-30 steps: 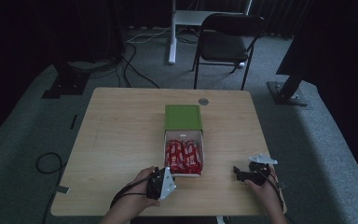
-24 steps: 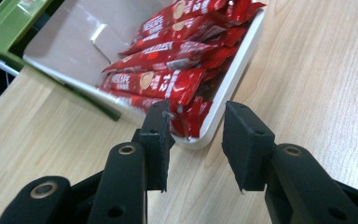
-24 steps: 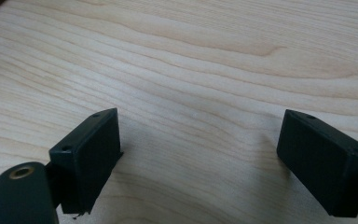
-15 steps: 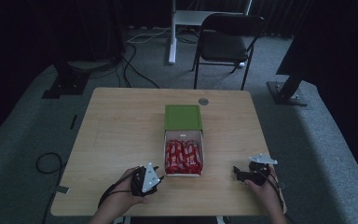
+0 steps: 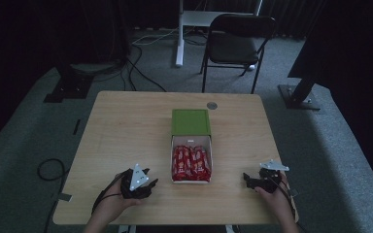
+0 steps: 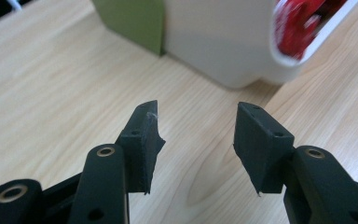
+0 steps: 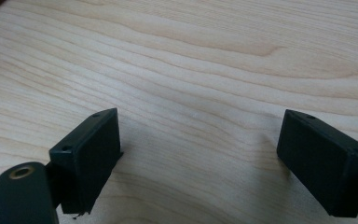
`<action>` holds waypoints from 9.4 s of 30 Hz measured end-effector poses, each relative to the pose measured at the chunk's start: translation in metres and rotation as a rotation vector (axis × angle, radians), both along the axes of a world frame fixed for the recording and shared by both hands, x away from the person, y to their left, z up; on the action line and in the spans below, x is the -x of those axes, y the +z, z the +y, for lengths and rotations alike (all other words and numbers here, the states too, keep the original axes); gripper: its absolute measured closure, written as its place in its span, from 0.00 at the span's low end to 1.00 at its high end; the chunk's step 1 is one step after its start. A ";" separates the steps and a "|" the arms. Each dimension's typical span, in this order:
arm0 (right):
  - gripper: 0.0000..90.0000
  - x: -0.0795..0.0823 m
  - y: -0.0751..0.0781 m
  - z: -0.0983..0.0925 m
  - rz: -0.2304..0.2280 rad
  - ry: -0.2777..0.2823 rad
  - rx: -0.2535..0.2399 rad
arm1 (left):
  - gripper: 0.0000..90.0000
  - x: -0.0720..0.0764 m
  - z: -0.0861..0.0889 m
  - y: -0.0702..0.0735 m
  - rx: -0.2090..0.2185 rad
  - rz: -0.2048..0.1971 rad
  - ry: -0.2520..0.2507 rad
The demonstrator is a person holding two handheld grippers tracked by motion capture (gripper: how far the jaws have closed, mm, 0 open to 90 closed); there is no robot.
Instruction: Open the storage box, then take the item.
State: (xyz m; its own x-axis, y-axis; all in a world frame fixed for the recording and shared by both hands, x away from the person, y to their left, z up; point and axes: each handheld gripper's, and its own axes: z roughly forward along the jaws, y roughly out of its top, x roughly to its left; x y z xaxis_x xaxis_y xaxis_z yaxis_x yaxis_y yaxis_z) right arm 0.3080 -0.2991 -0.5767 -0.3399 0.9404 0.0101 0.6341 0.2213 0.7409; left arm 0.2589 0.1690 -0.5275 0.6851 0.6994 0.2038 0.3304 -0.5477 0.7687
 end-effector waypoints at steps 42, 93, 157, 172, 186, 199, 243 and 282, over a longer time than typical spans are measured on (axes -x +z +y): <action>0.14 0.000 0.000 0.000 0.000 0.000 0.000 | 0.09 -0.020 0.082 -0.015 0.157 0.117 0.402; 0.13 -0.001 0.000 0.005 0.002 -0.020 0.001 | 0.03 -0.032 0.103 -0.041 0.119 0.194 0.696; 0.18 0.009 0.120 0.092 -0.160 0.134 -0.158 | 0.02 -0.032 0.102 -0.041 0.119 0.194 0.700; 0.19 0.009 0.118 0.131 -0.144 0.225 -0.163 | 0.02 -0.032 0.102 -0.041 0.119 0.194 0.700; 0.28 0.009 0.112 0.163 -0.119 0.285 -0.166 | 0.02 -0.032 0.102 -0.041 0.119 0.194 0.700; 0.44 0.009 0.098 0.184 -0.049 0.322 -0.172 | 0.02 -0.032 0.102 -0.041 0.120 0.194 0.700; 0.93 0.006 0.071 0.211 -0.008 0.260 -0.155 | 0.02 -0.032 0.102 -0.041 0.119 0.194 0.700; 0.98 0.027 0.131 0.165 -0.107 0.276 -0.321 | 0.02 -0.032 0.102 -0.041 0.119 0.194 0.700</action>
